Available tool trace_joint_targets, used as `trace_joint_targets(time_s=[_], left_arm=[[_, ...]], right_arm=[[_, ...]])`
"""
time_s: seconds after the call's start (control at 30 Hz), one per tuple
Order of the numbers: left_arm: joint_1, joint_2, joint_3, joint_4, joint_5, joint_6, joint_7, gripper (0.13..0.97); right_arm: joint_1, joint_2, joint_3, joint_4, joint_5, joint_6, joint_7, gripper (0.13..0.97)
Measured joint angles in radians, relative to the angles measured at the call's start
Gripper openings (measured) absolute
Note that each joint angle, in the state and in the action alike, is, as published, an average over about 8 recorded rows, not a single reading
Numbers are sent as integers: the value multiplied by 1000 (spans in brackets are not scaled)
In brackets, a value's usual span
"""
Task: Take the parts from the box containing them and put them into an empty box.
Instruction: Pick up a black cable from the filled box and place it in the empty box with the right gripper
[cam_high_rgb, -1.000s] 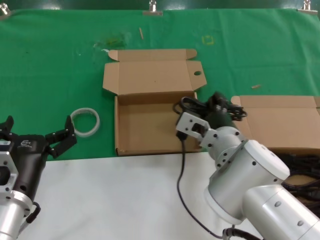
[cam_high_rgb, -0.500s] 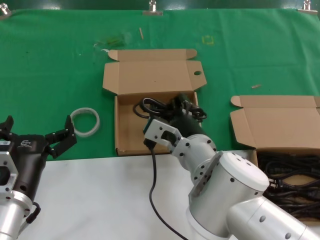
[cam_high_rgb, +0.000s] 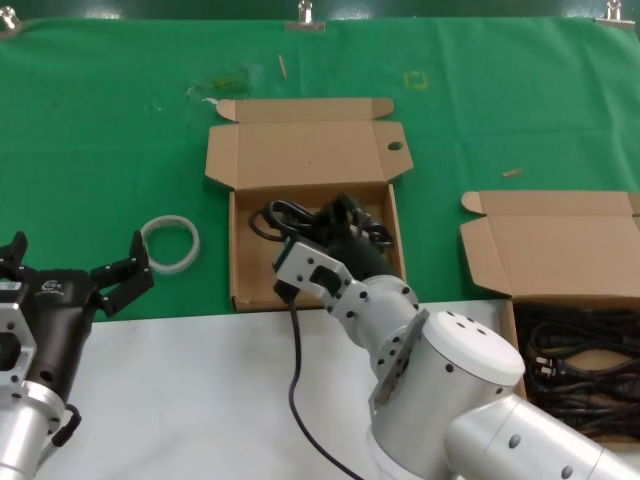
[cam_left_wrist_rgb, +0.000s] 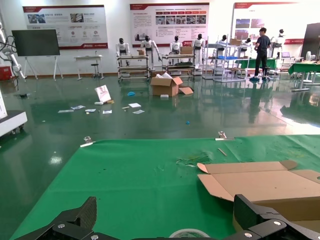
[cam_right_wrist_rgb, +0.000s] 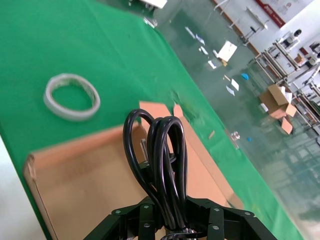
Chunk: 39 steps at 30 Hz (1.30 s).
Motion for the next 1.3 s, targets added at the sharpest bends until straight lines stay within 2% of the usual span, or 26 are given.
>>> trace_joint_targets(time_s=[0.43, 0.93, 1.3], left_arm=[[0, 0, 0, 0, 0, 0, 0, 966], [0, 0, 0, 0, 0, 0, 0, 966], [0, 0, 0, 0, 0, 0, 0, 966]], right_arm=[[62, 2, -121, 0, 0, -20, 167, 139], [74, 2, -144, -2, 0, -19, 195, 155], [74, 2, -144, -2, 0, -19, 195, 271]])
